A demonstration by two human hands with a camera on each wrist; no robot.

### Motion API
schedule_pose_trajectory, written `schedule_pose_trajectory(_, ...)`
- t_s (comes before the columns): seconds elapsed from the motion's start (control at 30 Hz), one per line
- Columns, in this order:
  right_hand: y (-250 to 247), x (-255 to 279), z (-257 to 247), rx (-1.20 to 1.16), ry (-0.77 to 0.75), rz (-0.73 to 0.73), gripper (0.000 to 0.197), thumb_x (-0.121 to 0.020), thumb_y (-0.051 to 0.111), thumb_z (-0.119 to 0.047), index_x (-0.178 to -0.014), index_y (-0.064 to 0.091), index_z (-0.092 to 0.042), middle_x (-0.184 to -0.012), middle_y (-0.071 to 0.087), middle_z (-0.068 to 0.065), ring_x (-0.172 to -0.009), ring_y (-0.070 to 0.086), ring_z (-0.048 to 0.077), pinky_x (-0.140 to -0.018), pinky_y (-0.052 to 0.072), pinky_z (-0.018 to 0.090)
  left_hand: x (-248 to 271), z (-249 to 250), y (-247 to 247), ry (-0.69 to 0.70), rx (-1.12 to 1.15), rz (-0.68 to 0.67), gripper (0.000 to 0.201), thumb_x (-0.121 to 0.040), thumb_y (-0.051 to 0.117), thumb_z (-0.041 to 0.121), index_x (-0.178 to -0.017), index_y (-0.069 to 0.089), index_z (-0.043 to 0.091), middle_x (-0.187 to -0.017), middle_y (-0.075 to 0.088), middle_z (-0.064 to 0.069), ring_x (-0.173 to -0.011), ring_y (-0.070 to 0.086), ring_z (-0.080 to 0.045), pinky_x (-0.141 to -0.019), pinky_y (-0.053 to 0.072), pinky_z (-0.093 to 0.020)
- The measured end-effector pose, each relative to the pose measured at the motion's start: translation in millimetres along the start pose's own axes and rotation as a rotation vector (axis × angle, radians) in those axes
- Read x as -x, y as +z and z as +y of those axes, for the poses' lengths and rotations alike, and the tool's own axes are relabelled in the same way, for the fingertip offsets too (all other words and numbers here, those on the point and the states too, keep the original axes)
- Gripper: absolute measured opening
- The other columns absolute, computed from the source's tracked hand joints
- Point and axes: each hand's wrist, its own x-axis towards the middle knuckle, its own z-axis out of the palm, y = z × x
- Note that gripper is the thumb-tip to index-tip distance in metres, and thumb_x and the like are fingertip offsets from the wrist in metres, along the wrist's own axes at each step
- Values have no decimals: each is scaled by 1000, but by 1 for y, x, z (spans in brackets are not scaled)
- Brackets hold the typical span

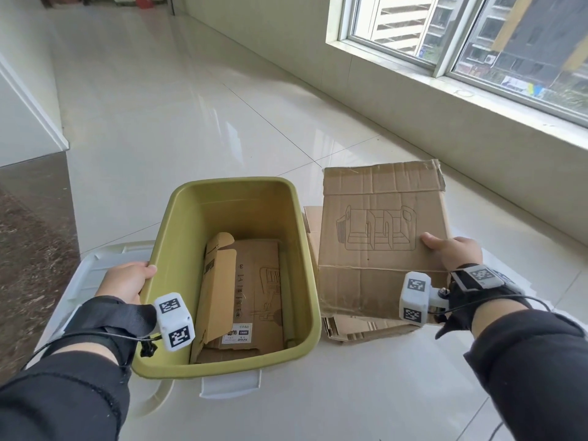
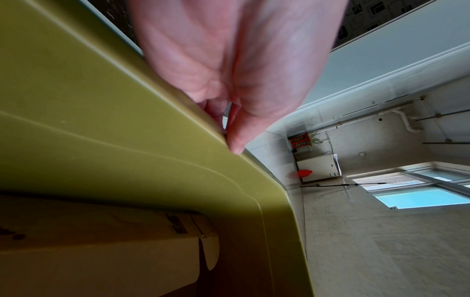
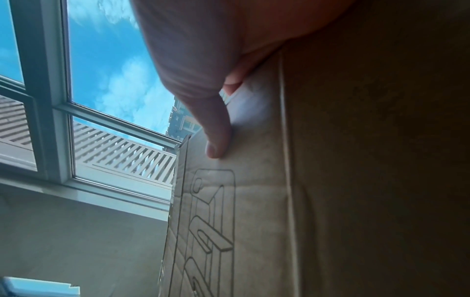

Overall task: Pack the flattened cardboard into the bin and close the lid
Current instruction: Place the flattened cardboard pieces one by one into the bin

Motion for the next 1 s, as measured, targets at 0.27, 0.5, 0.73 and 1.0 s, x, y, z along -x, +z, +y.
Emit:
schedule_pose_trajectory(0.27, -25, 13, -11, -129, -17, 11, 38, -83, 67, -38, -88, 55, -2, -97, 56, 14, -75, 52, 26, -66, 40, 32, -67, -33, -6, -19, -4, 7, 43, -77, 61, 28, -119, 65, 20, -119, 67, -16, -111, 62, -39, -102, 44, -55)
schedule_pose_trajectory(0.5, -38, 32, -43, -290, 8, 36, 37, -73, 74, -42, -68, 49, -16, -105, 62, 15, -103, 61, 38, -97, 46, 53, -27, -14, 3, 3, -4, -1, 43, -84, 59, 20, -126, 61, 10, -122, 66, -19, -112, 61, -41, -102, 45, -56)
schedule_pose_trajectory(0.73, 2, 63, -86, -323, -76, -94, 30, -75, 76, -31, -70, 53, -12, -97, 65, 16, -94, 64, 37, -90, 51, 52, -10, -9, 8, 18, 30, -20, 44, -86, 58, 15, -129, 58, 4, -123, 65, -20, -113, 61, -40, -103, 45, -54)
schedule_pose_trajectory(1.0, 60, 89, -110, -248, -143, -190, 31, -73, 78, -26, -75, 57, -4, -81, 64, 13, -68, 61, 27, -69, 54, 37, -9, -10, 10, 50, 63, -48, 10, -87, 56, 8, -92, 63, 3, -113, 67, -24, -111, 61, -41, -102, 45, -56)
